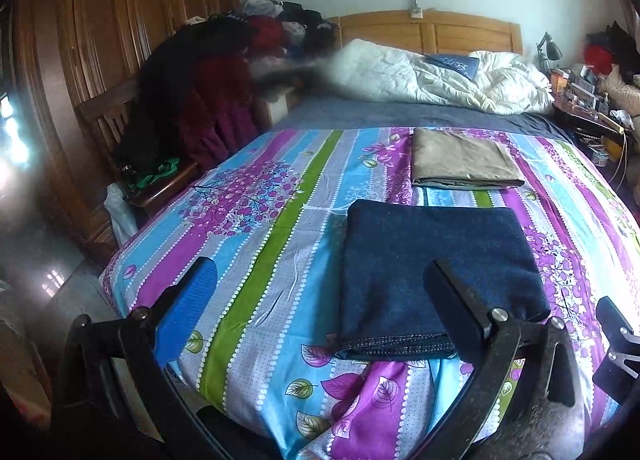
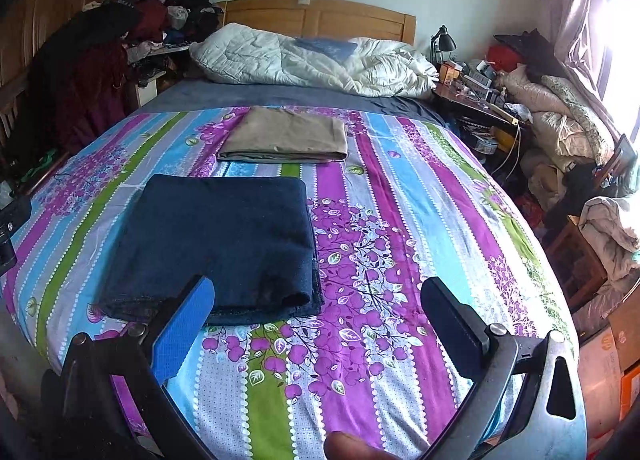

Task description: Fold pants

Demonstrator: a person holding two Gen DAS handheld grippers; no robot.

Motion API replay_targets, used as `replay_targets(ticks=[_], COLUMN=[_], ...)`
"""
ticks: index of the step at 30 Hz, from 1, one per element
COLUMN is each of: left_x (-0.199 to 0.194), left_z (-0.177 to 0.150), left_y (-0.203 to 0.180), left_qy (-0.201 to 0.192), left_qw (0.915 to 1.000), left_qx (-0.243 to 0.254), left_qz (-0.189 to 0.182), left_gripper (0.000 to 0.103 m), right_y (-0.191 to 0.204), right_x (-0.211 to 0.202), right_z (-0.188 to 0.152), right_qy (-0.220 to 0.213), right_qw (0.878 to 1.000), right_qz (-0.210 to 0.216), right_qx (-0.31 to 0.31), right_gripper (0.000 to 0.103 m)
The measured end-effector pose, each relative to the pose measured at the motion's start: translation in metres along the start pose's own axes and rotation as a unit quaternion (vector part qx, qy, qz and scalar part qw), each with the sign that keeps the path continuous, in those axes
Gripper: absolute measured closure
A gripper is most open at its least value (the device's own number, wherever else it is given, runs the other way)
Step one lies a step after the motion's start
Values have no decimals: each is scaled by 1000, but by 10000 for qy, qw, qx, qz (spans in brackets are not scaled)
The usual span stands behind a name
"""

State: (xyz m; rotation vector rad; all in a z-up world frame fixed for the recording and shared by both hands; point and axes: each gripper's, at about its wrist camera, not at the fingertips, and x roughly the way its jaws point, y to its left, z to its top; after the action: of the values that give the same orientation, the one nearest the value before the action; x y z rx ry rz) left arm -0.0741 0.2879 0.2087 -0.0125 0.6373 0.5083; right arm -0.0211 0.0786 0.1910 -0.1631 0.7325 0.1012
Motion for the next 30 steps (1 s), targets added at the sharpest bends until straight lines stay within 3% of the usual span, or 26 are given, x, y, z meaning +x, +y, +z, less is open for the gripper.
replay_targets(ticks=[11,30], left_x=[1,17], left_z=[-7,-28], left_y=[-8,-24], left_qy=[-45,428], left_qw=[9996,9978], left_qx=[256,485], left_qz=[59,-135], left_gripper=[0,0], right_y=[8,10], right_x=[7,38], right_z=[-6,-17], right_qy=[148,556], right_qw=[9999,9984], right_qz=[49,5], right_qx=[-70,-113], right_gripper=[0,0])
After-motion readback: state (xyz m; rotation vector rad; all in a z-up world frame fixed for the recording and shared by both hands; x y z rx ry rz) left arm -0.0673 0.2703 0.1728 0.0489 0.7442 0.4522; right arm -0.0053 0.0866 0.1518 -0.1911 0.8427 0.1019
